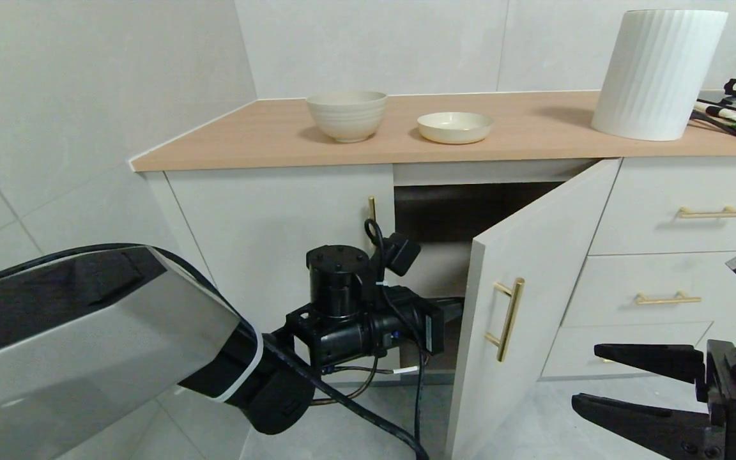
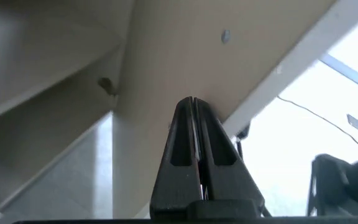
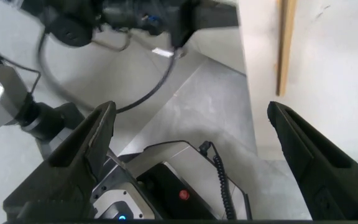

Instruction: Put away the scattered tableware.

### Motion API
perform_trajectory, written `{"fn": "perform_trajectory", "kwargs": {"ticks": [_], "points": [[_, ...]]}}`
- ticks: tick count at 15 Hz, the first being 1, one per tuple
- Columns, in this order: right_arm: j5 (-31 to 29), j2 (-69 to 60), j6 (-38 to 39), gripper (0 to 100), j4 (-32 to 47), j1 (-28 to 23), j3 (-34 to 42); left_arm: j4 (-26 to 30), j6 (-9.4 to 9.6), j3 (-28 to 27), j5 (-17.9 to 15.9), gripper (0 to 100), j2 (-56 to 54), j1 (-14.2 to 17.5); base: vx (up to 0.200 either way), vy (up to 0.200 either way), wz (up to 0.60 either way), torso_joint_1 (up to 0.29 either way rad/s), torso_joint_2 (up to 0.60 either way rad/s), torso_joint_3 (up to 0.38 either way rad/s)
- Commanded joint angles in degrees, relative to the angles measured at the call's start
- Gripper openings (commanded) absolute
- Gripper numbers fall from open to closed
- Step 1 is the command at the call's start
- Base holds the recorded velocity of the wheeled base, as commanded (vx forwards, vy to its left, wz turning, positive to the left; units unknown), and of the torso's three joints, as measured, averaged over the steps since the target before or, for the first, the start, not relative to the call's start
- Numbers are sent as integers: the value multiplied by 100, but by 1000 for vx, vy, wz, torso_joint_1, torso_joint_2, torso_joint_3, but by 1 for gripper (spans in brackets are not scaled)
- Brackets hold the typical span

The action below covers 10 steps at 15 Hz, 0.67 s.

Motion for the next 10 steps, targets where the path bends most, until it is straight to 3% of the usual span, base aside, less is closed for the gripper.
{"fn": "perform_trajectory", "kwargs": {"ticks": [1, 4, 7, 10], "points": [[1, 14, -1, 100, -2, 0, -2, 125, -2, -226, -5, 0, 76, -14, 0, 0, 0, 0, 0, 0], [1, 23, -1, 100, -2, 0, -2, 222, -2, -366, 232, 0, 85, -102, 0, 0, 0, 0, 0, 0], [1, 32, -1, 100, -2, 0, 7, 231, -2, -533, 241, 0, 129, -208, -200, 0, 0, 5, 5, -2], [1, 32, -1, 100, -2, 0, 7, 231, -2, -797, 285, 0, 384, -217, 0, 0, 0, 0, 0, 0]]}}
